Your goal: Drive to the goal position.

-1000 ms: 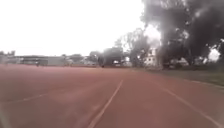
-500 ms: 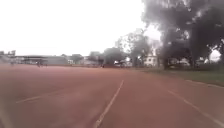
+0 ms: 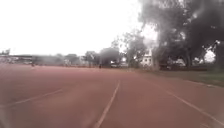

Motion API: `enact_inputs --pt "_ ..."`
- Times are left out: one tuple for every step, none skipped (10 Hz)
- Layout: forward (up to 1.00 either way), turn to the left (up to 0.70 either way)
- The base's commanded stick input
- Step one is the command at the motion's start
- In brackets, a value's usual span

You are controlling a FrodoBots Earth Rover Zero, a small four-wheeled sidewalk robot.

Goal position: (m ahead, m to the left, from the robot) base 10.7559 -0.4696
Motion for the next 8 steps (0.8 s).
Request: enact_inputs --pt "0.7 0.0" --pt "0.7 0.0" --pt "0.7 0.0" --pt "0.7 0.0" --pt "0.7 0.0" --pt "0.7 0.0" --pt "0.7 0.0" --pt "0.7 0.0"
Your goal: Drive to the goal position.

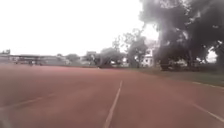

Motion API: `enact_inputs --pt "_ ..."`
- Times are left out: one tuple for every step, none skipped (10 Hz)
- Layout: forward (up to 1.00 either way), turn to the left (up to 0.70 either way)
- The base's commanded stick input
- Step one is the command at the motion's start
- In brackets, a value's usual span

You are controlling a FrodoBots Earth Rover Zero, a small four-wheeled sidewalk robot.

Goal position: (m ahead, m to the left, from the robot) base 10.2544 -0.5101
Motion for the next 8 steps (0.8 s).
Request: enact_inputs --pt "0.7 0.0" --pt "0.7 0.0" --pt "0.7 0.0" --pt "0.7 0.0" --pt "0.7 0.0" --pt "0.7 0.0" --pt "0.7 0.0" --pt "0.7 0.0"
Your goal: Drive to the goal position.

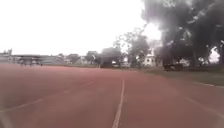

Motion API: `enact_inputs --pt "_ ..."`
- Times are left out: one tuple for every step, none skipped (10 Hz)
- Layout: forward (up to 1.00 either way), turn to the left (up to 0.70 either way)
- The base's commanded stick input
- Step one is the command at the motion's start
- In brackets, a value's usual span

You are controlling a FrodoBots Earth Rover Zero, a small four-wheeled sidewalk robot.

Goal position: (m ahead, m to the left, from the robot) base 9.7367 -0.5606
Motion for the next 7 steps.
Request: enact_inputs --pt "0.7 0.0" --pt "0.7 0.0" --pt "0.7 0.0" --pt "0.7 0.0" --pt "0.7 0.0" --pt "0.7 0.0" --pt "0.7 0.0"
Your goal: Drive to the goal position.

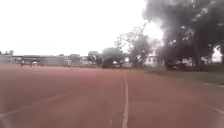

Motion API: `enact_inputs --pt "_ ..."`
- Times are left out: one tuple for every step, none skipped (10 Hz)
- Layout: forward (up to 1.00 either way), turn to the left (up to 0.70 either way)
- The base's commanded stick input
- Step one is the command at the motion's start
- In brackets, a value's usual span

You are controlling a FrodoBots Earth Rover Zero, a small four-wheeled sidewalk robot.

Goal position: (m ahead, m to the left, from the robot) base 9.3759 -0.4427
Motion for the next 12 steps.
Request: enact_inputs --pt "0.7 0.0" --pt "0.7 0.0" --pt "0.7 0.0" --pt "0.7 0.0" --pt "0.7 0.0" --pt "0.7 0.0" --pt "0.7 0.0" --pt "0.7 0.0" --pt "0.7 0.0" --pt "0.7 0.0" --pt "0.7 0.0" --pt "0.7 -0.35"
